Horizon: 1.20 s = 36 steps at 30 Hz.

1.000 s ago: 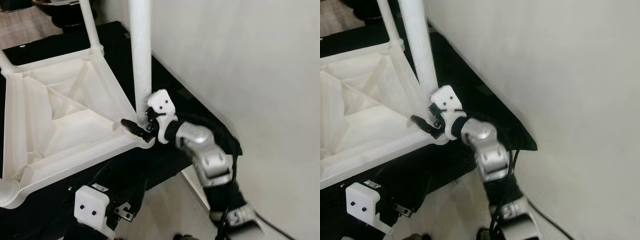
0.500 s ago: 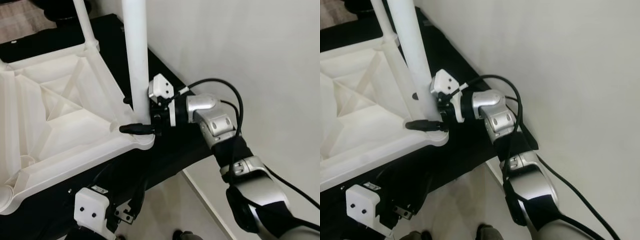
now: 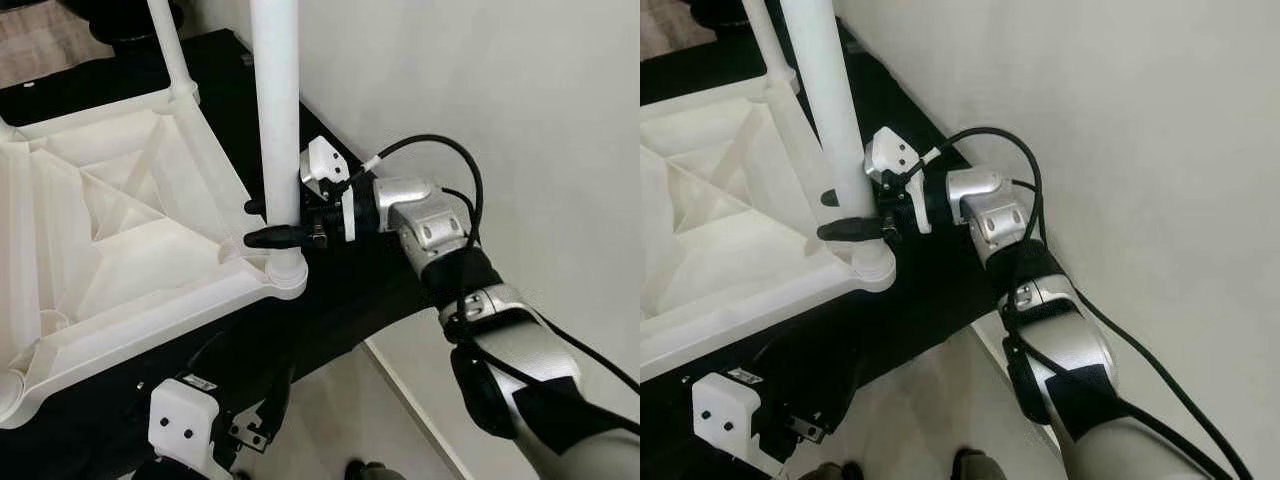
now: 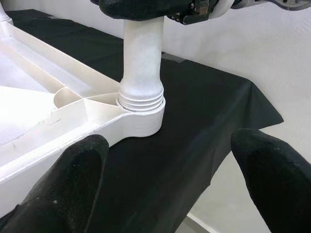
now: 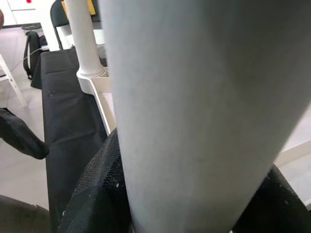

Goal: Building children table

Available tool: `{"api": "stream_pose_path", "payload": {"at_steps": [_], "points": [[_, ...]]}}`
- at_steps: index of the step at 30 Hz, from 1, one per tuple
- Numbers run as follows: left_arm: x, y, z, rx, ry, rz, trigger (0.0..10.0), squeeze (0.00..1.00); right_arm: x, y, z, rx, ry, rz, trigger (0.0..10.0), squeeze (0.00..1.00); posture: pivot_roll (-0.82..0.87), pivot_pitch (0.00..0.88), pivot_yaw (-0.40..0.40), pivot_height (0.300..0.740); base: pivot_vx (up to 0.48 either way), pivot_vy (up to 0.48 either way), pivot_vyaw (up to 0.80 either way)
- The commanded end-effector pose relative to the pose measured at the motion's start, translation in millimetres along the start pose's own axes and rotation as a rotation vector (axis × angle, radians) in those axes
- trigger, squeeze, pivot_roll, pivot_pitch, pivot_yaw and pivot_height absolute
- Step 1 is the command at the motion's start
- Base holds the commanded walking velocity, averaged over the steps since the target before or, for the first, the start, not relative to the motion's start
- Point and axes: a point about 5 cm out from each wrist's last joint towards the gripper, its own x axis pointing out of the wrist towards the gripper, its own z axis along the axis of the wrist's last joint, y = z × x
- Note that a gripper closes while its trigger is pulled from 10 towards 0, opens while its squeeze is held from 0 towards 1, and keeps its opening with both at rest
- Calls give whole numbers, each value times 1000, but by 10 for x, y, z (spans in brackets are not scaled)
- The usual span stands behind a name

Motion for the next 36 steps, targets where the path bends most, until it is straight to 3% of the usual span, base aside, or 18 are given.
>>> {"api": "stream_pose_path", "payload": {"at_steps": [1, 4, 5, 6, 7, 8, 9, 10, 11, 12, 13, 18, 25, 26, 30, 31, 34, 36], "points": [[-12, -5, -8, -2, 16, 4, 10000, 0, 33, 1, 36, -28, -16, 11, 0, 0, 84, 223, -45, 740, 0, 0, 0], [-1, -6, -13, -3, 12, 4, 10000, 0, -41, -59, 0, -22, -10, -150, 0, 0, 82, 221, -52, 740, 0, 0, 0], [2, -8, -14, -3, 10, 6, 10000, 0, -49, -61, -94, 28, -6, -305, 0, 0, 78, 222, -64, 740, 0, 0, 0], [2, -8, -14, -3, 10, 6, 10000, 0, -49, -61, -94, 28, -6, -305, 0, 0, 78, 222, -64, 740, 0, 0, 0], [-3, -11, -15, -2, 9, 7, 10000, 0, -38, -26, -262, 57, 58, -537, 0, 0, 85, 217, -68, 740, 0, 0, 0], [-3, -11, -15, -2, 9, 7, 10000, 0, -38, -26, -262, 57, 58, -537, 0, 0, 85, 217, -68, 740, 0, 0, 0], [-7, -13, -14, -2, 9, 7, 10000, 0, -47, 13, -367, 66, 104, -695, 0, 0, 93, 214, -65, 740, 0, 0, 0], [-7, -13, -14, -2, 9, 7, 10000, 0, -47, 13, -367, 66, 104, -695, 0, 0, 93, 214, -65, 740, 0, 0, 0], [-9, -9, -8, 3, 10, 8, 10000, 0, -19, 311, -594, 108, 180, -833, 0, 0, 132, 218, -50, 740, 0, 0, 0], [-9, -9, -8, 3, 10, 8, 10000, 0, -19, 311, -594, 108, 180, -833, 0, 0, 132, 218, -50, 740, 0, 0, 0], [-8, 15, -14, 8, 14, 7, 10000, 0, 62, 675, -751, 176, 220, -946, 0, 0, 105, 212, -38, 740, 0, 0, 0], [7, 21, -22, 10, 14, 3, 10000, 0, 115, 708, -743, 185, 209, -964, 0, 0, 117, 204, -40, 740, 0, 0, 0], [52, 51, -46, 22, 7, 10, 10000, 0, 352, 551, -608, 182, 137, -920, 314, 0, 117, 174, -43, 740, 0, 0, 0], [58, 58, -50, 25, 5, 13, 10000, 0, 396, 522, -567, 178, 112, -886, 10000, 0, 117, 172, -43, 740, 0, 0, 0], [60, 61, -51, 26, 5, 15, 10000, 0, 417, 491, -533, 171, 87, -843, 10000, 0, 117, 172, -43, 740, 0, 0, 0], [58, 58, -52, 25, 6, 14, 10000, 0, 416, 466, -464, 181, 33, -763, 10000, 1000, 121, 170, -44, 740, 0, 0, 0], [53, 51, -51, 24, 6, 12, 10000, 0, 392, 441, -402, 187, -16, -672, 10000, 1000, 123, 173, -45, 740, 0, 0, 0], [34, 30, -43, 21, 9, 9, 10000, 0, 271, 409, -277, 117, -76, -430, 10000, 1000, 135, 185, -50, 740, 0, 0, 0]]}}
